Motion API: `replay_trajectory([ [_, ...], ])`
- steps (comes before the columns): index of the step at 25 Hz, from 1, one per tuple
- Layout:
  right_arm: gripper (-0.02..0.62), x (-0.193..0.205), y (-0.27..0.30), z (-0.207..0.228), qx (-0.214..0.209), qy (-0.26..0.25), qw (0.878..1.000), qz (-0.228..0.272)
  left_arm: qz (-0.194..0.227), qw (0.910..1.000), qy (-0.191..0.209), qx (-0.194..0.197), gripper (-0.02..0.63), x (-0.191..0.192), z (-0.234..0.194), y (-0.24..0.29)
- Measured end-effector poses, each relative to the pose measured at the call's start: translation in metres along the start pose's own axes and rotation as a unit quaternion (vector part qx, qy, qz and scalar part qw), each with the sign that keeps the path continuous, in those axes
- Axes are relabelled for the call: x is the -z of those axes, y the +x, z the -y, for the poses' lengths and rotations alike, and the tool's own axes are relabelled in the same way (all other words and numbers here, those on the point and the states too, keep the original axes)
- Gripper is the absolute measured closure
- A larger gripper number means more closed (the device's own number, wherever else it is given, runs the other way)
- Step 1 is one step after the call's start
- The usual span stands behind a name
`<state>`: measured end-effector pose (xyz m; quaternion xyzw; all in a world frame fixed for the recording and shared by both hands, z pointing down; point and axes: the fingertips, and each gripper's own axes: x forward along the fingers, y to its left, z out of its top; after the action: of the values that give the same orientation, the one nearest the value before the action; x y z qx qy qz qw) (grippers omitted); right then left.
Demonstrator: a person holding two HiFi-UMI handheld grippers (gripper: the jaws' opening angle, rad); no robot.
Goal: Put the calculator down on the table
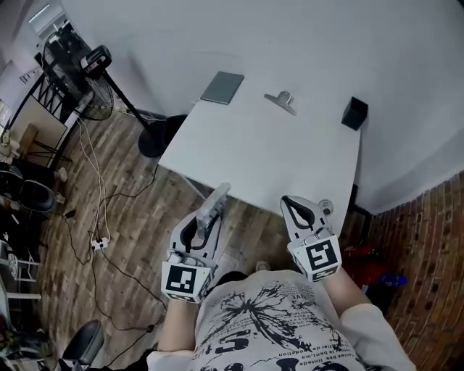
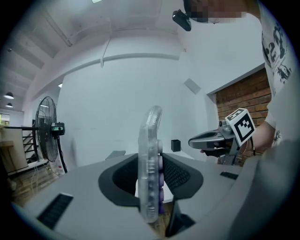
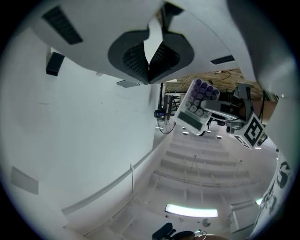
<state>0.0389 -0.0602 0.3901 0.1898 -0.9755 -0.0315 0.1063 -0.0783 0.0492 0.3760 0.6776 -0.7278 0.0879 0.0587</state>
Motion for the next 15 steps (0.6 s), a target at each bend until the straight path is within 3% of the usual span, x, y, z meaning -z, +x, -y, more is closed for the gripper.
replay_trajectory([
  [7,0.580,0.015,0.048,0.047,0.026,0.021,0.999,-0.016,-0.023,0.9987,-0.003,0.046,0.460,0.005,-0.024,0.082],
  [15,0.580,0.028,0.113,0.093,0.091,0.061,0.993,-0.040,-0.049,0.9861,0.015,0.158,0.460,0.006,-0.055,0.191],
])
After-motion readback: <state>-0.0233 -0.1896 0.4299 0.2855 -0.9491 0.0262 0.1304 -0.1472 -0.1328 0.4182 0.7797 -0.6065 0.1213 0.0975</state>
